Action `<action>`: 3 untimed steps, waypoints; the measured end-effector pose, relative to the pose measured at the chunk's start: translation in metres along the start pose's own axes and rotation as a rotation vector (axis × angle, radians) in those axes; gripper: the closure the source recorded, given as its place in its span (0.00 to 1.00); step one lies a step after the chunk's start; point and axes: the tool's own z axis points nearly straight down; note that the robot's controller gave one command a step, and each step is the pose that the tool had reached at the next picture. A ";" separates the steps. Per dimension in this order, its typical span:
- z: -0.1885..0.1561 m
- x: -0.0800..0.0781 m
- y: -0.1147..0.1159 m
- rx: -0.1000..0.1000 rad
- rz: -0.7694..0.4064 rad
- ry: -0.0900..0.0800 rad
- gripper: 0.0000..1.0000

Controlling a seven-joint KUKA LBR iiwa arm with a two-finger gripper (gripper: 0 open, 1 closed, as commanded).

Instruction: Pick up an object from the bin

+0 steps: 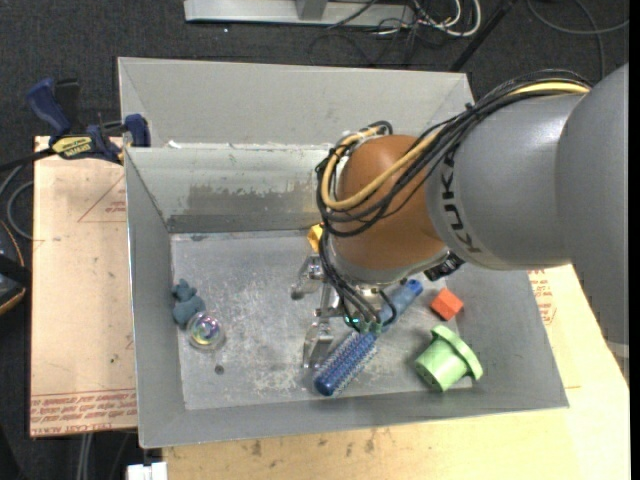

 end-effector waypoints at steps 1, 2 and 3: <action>0.065 0.015 -0.069 -0.005 -0.078 -0.018 0.00; 0.046 -0.008 -0.177 0.004 -0.193 -0.012 0.00; 0.046 -0.008 -0.172 0.000 -0.198 -0.009 1.00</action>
Offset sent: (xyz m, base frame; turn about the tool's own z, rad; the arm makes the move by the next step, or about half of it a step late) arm -0.0186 -0.0707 -0.0688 -0.0806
